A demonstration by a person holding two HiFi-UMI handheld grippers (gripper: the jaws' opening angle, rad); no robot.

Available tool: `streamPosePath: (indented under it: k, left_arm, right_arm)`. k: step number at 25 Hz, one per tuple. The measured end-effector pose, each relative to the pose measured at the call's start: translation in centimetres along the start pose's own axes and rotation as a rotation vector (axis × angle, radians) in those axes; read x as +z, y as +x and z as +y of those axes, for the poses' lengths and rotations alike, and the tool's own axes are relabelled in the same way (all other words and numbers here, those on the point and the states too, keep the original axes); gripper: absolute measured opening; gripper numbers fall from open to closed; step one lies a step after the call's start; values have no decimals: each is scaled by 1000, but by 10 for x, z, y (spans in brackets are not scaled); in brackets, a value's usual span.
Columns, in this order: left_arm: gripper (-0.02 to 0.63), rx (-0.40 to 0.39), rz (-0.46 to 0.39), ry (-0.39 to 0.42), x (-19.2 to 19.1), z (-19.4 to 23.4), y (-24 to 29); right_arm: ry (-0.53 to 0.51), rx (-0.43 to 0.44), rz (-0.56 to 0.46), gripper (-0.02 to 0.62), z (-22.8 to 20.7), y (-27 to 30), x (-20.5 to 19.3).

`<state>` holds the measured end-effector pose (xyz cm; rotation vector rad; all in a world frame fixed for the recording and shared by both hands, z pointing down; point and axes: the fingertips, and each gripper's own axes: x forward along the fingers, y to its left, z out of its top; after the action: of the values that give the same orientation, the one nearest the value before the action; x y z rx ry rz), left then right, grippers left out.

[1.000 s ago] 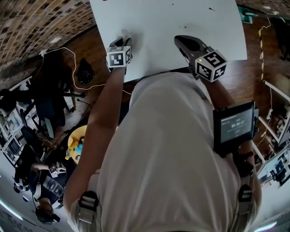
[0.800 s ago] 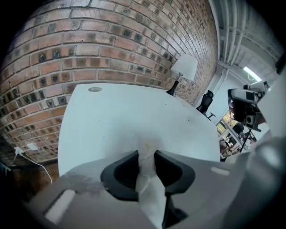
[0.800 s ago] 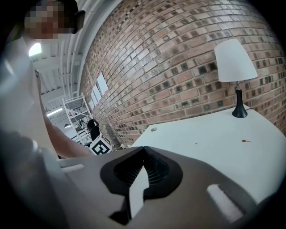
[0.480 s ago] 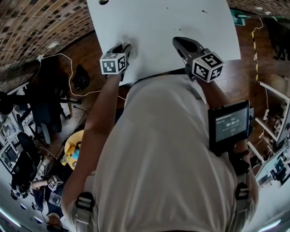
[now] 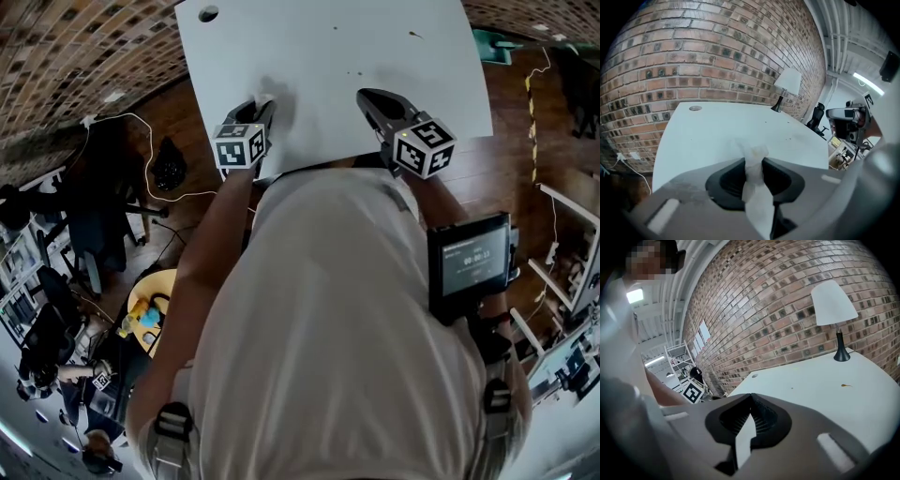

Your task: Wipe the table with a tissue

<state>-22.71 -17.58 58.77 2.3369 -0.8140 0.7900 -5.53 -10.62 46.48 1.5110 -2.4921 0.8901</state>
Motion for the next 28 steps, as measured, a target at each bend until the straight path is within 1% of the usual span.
streamPosePath:
  k: [6, 11, 15, 18, 23, 28]
  left_arm:
    - [101, 0, 0, 22, 15, -41, 22]
    - [101, 21, 44, 44, 24, -68, 48]
    - [103, 57, 92, 64, 28, -81, 66]
    - [103, 69, 106, 84, 33, -92, 81]
    - [103, 100, 96, 81, 51, -108, 115]
    - [103, 156, 83, 83, 60, -100, 128]
  right_arm:
    - [-8, -10, 20, 7, -39, -23, 3]
    - [-14, 12, 26, 6, -62, -36, 9]
    - [5, 13, 31, 6, -83, -45, 9]
    - [20, 12, 38, 7, -98, -52, 6]
    - [36, 15, 53, 6, -128, -67, 7]
    - [35, 26, 64, 6, -135, -71, 6]
